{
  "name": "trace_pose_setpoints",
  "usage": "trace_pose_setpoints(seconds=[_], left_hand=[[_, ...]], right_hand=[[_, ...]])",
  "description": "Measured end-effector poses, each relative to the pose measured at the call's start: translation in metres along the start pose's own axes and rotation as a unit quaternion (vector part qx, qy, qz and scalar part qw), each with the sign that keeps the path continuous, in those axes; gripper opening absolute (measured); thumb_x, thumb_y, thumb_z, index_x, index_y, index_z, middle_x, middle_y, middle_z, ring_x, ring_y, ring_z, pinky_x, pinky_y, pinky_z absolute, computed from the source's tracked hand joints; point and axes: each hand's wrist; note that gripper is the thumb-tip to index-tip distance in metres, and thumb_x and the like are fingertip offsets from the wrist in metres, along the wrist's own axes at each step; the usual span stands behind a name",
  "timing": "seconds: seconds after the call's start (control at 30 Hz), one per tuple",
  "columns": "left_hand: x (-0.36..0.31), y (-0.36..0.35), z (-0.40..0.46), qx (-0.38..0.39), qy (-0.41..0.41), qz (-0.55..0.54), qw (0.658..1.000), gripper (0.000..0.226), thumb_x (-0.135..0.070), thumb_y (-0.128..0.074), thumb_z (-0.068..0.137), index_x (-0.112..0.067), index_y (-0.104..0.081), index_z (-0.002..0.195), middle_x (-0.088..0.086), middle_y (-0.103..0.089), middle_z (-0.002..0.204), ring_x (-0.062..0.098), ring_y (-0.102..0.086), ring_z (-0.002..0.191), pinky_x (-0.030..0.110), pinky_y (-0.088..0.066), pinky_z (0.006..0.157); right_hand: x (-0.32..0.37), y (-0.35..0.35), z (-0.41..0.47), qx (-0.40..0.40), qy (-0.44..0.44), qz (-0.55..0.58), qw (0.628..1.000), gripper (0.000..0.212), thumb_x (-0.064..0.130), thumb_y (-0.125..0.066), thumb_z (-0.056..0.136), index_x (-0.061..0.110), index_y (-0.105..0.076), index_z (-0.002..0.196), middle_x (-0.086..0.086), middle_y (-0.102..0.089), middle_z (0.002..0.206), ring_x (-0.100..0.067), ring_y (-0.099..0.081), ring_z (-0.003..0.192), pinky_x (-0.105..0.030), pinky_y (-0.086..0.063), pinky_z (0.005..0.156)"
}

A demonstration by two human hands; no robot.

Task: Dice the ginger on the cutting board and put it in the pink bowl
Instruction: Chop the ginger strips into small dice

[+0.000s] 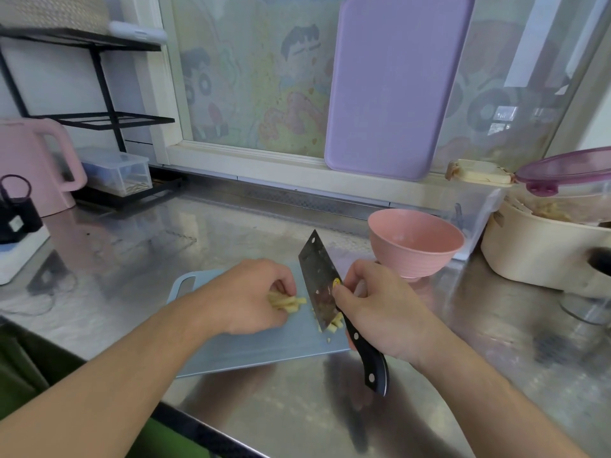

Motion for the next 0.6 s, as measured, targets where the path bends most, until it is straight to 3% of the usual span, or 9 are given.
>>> trace_pose_setpoints(seconds=[0.13, 0.3, 0.5, 0.6], left_hand=[[0.003, 0.000, -0.006, -0.011, -0.007, -0.026, 1.000, 0.042, -0.025, -0.081, 0.078, -0.040, -0.065, 0.114, -0.024, -0.057, 0.109, -0.003, -0.058, 0.102, 0.012, -0.046, 0.084], [0.009, 0.005, -0.010, -0.010, 0.056, -0.024, 0.998, 0.057, -0.043, -0.073, 0.082, -0.038, -0.052, 0.135, -0.021, -0.046, 0.128, 0.006, -0.048, 0.122, 0.031, -0.046, 0.104], [0.011, -0.003, -0.001, -0.002, 0.062, -0.077, 0.995, 0.055, -0.014, -0.070, 0.087, -0.030, -0.055, 0.138, -0.019, -0.055, 0.120, 0.002, -0.056, 0.110, 0.014, -0.043, 0.088], [0.012, -0.005, 0.006, -0.016, 0.066, -0.101, 0.993, 0.056, -0.001, -0.065, 0.087, -0.025, -0.056, 0.138, -0.012, -0.057, 0.120, 0.007, -0.058, 0.107, 0.019, -0.047, 0.088]], right_hand=[[0.000, -0.002, -0.001, -0.004, 0.000, -0.011, 1.000, 0.021, 0.031, -0.061, 0.099, 0.013, -0.056, 0.087, -0.008, -0.069, 0.053, -0.034, -0.070, 0.049, -0.047, -0.060, 0.050], [0.000, -0.006, -0.002, 0.002, 0.007, -0.017, 1.000, 0.020, 0.030, -0.060, 0.098, 0.013, -0.056, 0.088, -0.014, -0.070, 0.059, -0.039, -0.070, 0.050, -0.054, -0.059, 0.049], [-0.001, -0.007, -0.001, -0.001, 0.013, -0.025, 1.000, 0.020, 0.031, -0.060, 0.098, 0.015, -0.056, 0.086, -0.012, -0.069, 0.058, -0.038, -0.070, 0.049, -0.054, -0.059, 0.049], [-0.002, -0.007, -0.001, -0.004, 0.014, -0.035, 0.999, 0.021, 0.032, -0.059, 0.098, 0.015, -0.056, 0.086, -0.010, -0.068, 0.057, -0.036, -0.070, 0.050, -0.053, -0.060, 0.051]])
Point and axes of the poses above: each hand's wrist, its own z-axis towards the middle knuckle, its own y-axis out of the back of the hand, x = y × z
